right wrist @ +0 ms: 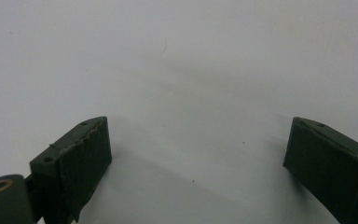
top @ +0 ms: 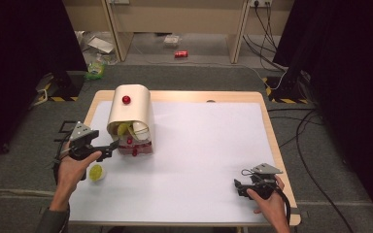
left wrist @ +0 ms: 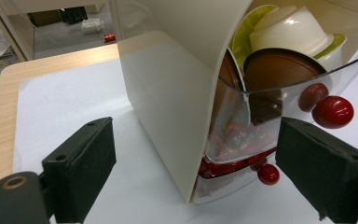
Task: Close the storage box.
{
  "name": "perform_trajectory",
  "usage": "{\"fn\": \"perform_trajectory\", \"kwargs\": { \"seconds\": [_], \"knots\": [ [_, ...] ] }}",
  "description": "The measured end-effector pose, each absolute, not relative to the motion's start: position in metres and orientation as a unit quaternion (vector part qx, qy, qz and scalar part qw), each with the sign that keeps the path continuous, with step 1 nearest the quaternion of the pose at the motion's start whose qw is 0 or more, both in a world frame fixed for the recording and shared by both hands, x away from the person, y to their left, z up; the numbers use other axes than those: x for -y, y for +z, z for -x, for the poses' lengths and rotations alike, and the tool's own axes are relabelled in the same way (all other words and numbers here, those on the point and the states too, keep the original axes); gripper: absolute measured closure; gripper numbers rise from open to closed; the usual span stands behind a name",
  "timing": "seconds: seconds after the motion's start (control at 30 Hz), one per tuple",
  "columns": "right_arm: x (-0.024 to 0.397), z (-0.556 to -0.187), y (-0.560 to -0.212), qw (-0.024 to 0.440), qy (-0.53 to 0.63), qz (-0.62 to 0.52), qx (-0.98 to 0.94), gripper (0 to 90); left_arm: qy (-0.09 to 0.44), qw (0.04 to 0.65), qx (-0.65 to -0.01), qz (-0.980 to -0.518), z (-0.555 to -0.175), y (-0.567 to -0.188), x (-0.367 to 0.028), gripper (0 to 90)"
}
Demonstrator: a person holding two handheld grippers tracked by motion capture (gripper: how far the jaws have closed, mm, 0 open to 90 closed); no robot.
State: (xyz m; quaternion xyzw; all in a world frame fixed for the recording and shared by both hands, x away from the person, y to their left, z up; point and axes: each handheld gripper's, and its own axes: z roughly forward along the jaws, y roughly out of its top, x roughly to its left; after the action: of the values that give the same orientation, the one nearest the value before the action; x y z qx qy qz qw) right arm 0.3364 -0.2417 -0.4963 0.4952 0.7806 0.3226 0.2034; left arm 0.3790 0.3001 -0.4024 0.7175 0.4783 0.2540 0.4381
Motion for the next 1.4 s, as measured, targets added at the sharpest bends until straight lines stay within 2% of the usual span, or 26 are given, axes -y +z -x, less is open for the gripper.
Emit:
{"fn": "perform_trajectory", "kwargs": {
  "seconds": [0.77, 0.83, 0.97, 1.4],
  "knots": [
    [0.242, -0.336, -0.496, 0.203, 0.323, -0.495, -0.781, 7.4, 0.264, 0.43, -0.495, -0.707, -0.383, -0.404, -0.297, 4.7],
    [0.242, -0.337, -0.496, 0.204, 0.323, -0.495, -0.781, 7.4, 0.269, 0.431, -0.491, -0.708, -0.381, -0.404, -0.297, 5.7],
    [0.242, -0.336, -0.496, 0.203, 0.323, -0.495, -0.781, 7.4, 0.253, 0.448, -0.485, -0.707, -0.378, -0.404, -0.298, 15.8],
    [0.242, -0.336, -0.496, 0.203, 0.323, -0.495, -0.781, 7.3, 0.239, 0.453, -0.481, -0.712, -0.367, -0.402, -0.3, 15.1]
  ]
}}
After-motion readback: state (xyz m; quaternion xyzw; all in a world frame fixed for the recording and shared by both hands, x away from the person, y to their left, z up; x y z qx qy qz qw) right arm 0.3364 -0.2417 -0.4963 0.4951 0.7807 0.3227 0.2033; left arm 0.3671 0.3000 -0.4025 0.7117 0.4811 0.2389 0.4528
